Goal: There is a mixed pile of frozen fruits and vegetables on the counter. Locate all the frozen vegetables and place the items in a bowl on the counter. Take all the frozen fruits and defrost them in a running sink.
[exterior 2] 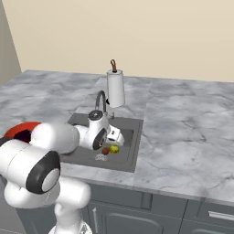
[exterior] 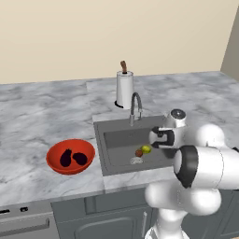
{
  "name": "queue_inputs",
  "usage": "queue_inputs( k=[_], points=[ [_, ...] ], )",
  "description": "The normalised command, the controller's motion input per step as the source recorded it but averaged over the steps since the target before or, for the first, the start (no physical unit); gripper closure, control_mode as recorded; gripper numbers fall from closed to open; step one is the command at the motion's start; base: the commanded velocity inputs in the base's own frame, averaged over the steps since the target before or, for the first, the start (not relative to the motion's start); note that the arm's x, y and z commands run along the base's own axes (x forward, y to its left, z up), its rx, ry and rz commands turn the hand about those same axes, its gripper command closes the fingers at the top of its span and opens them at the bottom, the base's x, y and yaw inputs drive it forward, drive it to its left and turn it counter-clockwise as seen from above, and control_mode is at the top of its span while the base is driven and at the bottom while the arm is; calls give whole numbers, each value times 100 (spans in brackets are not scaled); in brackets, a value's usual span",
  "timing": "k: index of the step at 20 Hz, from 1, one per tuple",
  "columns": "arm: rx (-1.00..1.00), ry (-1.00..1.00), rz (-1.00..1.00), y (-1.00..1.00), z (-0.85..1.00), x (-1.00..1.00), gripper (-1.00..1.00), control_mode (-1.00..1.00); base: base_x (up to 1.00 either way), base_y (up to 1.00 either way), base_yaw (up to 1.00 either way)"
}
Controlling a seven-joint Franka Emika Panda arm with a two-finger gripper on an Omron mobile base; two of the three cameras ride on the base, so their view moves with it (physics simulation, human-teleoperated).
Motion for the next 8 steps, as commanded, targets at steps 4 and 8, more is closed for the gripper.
queue_inputs(
  k=[4,8],
  points=[
    [0,24,-9,-3,100,-22,-100,-100,0,0,0],
    [2,40,-7,-10,98,-18,-100,-100,0,0,0]
  ],
)
